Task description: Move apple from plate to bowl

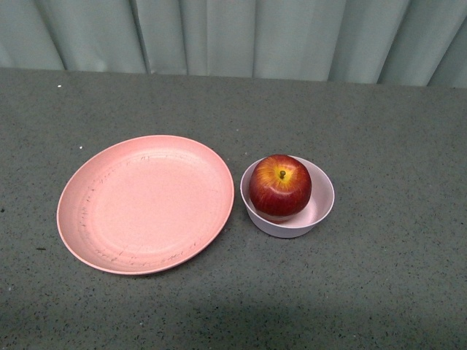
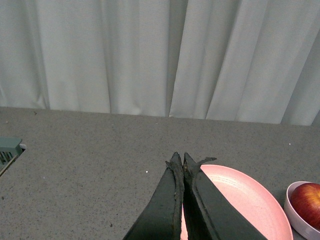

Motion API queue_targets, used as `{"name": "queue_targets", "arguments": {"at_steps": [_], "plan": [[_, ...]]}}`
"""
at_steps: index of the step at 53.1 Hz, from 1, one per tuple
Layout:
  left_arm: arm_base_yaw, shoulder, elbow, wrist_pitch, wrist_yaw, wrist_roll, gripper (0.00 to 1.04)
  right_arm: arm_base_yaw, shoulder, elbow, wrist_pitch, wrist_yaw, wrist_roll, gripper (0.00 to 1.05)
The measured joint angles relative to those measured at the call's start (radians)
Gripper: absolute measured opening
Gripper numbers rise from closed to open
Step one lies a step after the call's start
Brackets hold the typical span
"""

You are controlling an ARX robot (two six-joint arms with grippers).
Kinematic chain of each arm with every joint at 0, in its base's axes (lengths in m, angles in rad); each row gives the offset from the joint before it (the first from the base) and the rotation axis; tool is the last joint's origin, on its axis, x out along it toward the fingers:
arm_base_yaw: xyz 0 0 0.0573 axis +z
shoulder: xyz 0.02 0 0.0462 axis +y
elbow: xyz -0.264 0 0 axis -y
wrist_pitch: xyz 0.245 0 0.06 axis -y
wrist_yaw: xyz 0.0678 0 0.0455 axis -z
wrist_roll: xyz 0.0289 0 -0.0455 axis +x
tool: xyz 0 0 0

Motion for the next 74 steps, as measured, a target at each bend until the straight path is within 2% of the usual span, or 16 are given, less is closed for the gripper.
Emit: {"name": "queue_targets", "arguments": {"at_steps": [12, 18, 28, 30, 34, 43, 52, 55, 74], "plan": [[0.000, -0.067, 0.000, -0.067, 0.000, 0.000, 0.04, 0.000, 0.000, 0.000, 0.000, 0.000, 0.000, 0.95], [0.000, -0.193, 0.000, -0.220, 0.002, 0.001, 0.04, 0.000, 0.000, 0.000, 0.000, 0.000, 0.000, 0.95], [0.000, -0.224, 0.000, -0.232, 0.002, 0.002, 0.04, 0.000, 0.000, 0.000, 0.000, 0.000, 0.000, 0.95], [0.000, -0.224, 0.000, -0.232, 0.002, 0.002, 0.09, 0.000, 0.000, 0.000, 0.000, 0.000, 0.000, 0.95], [0.000, -0.225, 0.000, -0.232, 0.002, 0.002, 0.27, 0.000, 0.000, 0.000, 0.000, 0.000, 0.000, 0.95], [0.000, -0.225, 0.000, -0.233, 0.002, 0.002, 0.52, 0.000, 0.000, 0.000, 0.000, 0.000, 0.000, 0.95], [0.000, -0.225, 0.000, -0.233, 0.002, 0.002, 0.89, 0.000, 0.000, 0.000, 0.000, 0.000, 0.000, 0.95], [0.000, -0.225, 0.000, -0.233, 0.002, 0.002, 0.98, 0.000, 0.000, 0.000, 0.000, 0.000, 0.000, 0.95], [0.000, -0.225, 0.000, -0.233, 0.002, 0.003, 0.98, 0.000, 0.000, 0.000, 0.000, 0.000, 0.000, 0.95]]}}
